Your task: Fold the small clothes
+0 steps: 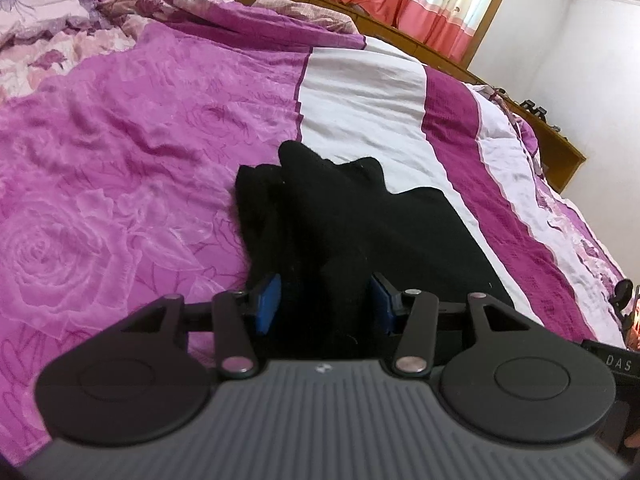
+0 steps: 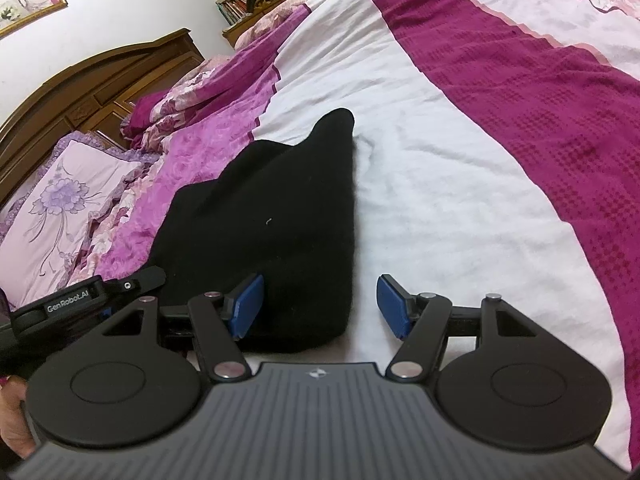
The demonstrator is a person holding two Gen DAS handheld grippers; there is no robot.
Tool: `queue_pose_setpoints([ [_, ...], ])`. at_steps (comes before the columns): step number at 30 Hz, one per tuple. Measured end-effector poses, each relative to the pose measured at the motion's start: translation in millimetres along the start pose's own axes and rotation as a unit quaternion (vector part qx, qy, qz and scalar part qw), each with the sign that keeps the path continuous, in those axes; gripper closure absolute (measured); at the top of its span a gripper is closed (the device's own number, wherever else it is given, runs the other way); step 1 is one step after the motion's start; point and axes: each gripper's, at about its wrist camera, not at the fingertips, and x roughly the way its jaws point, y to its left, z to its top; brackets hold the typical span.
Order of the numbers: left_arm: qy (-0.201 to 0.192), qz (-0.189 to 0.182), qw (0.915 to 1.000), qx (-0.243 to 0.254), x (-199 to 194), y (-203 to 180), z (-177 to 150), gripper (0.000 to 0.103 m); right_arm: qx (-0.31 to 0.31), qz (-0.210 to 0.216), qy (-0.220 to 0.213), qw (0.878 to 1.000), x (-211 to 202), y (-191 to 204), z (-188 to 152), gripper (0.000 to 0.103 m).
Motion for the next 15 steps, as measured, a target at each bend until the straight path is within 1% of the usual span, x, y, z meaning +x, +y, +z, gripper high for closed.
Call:
queue_pose_setpoints([
  [6,-0.016,-0.022,0.9994,-0.02,7,2,-1,0.052,0.0,0.0,0.003,1.0,0,0,-1,0.033],
  [12,-0.035,-0.041,0.998,-0.031,20,0,6,0.053,0.006,0.001,0.003,1.0,2,-3,-2,0.033],
  [15,-0.043,-0.039,0.9975,-0.041,33,-3,8,0.053,0.007,0.001,0.003,1.0,3,-4,-3,0.033],
])
